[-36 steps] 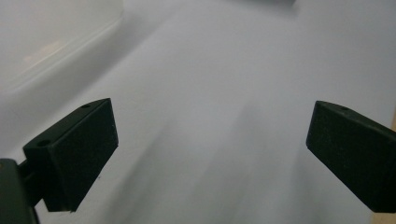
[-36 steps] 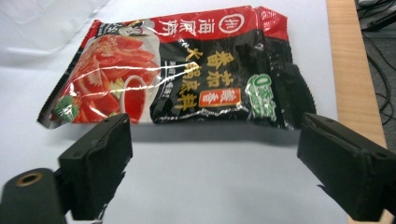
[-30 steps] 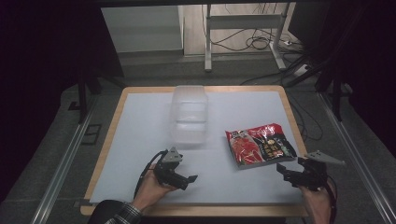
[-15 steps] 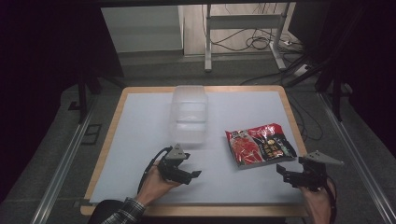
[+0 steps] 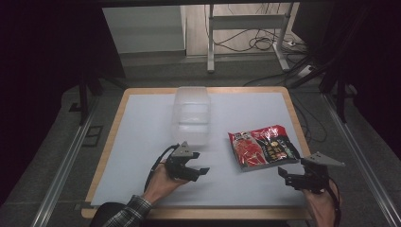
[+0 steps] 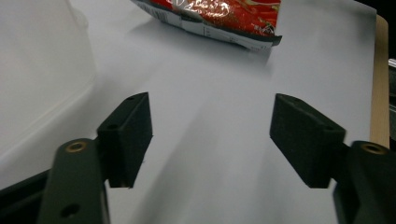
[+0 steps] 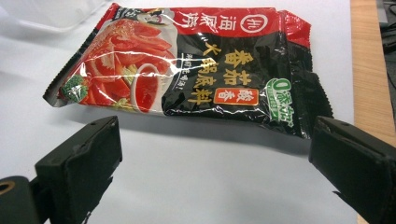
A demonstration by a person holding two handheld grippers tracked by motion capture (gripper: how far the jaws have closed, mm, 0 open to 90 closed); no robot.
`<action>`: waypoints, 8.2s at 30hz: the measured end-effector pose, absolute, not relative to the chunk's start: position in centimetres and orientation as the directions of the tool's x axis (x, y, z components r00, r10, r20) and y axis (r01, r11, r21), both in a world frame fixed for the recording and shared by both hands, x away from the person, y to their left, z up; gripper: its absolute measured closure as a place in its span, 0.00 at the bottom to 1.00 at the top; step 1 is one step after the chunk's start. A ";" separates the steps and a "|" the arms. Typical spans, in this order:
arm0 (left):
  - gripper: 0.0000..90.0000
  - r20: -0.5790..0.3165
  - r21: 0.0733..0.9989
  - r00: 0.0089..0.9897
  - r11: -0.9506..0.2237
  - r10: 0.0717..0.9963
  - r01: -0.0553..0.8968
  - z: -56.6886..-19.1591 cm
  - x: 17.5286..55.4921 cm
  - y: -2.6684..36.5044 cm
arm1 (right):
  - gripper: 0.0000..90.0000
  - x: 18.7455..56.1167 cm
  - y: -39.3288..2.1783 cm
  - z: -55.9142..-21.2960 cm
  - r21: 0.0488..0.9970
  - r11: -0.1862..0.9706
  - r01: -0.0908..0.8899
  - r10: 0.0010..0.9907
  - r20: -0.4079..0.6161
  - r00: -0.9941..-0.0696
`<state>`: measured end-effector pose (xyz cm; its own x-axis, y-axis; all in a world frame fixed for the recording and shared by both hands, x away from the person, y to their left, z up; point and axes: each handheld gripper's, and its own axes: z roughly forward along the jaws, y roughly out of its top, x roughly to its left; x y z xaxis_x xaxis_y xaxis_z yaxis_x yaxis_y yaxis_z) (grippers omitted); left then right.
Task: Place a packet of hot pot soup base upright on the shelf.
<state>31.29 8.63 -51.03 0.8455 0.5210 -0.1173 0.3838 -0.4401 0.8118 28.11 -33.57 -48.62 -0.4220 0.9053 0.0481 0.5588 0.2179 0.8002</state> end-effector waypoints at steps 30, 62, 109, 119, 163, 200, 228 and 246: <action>0.84 -0.087 0.812 0.869 -0.471 0.486 0.345 -50.0 35.0 1.9 | 0.04 28.2 -33.6 -48.7 0.793 0.216 0.569 0.898 0.066 -0.434; 1.00 -0.043 0.807 0.869 -0.496 0.493 0.321 -52.3 37.9 -3.4 | 0.04 28.3 -33.6 -48.7 0.782 0.209 0.587 0.899 0.082 -0.430; 1.00 0.000 0.790 0.877 -0.538 0.481 0.295 -53.8 37.1 -1.9 | 0.00 31.9 -28.6 -44.9 0.843 0.154 0.515 0.856 0.146 -0.496; 1.00 -0.003 0.790 0.879 -0.538 0.476 0.295 -53.7 37.2 -1.8 | 0.17 34.8 -26.4 -44.0 0.833 0.118 0.541 0.847 0.200 -0.492; 0.50 -0.040 0.794 0.895 -0.529 0.444 0.298 -52.3 33.0 1.5 | 0.84 36.4 -25.2 -40.0 0.859 0.059 0.509 0.857 0.218 -0.466; 0.00 -0.058 0.787 0.851 -0.500 0.523 0.361 -51.5 26.5 9.3 | 0.84 42.8 -21.4 -34.9 0.889 0.111 0.444 0.819 0.171 -0.547; 0.00 -0.041 0.784 0.857 -0.515 0.514 0.346 -51.9 25.8 9.8 | 0.84 50.1 -16.0 -33.6 0.921 0.104 0.374 0.773 0.162 -0.613; 0.01 -0.034 0.784 0.865 -0.523 0.500 0.333 -51.9 25.8 9.8 | 0.85 53.7 -11.5 -34.7 0.929 0.126 0.349 0.754 0.139 -0.642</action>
<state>25.78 9.77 -51.89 0.8651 0.5005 -0.0340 0.3335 -0.5231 0.7844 53.70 -11.54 -34.69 -0.6424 0.7536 0.1394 0.3492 0.1260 0.9285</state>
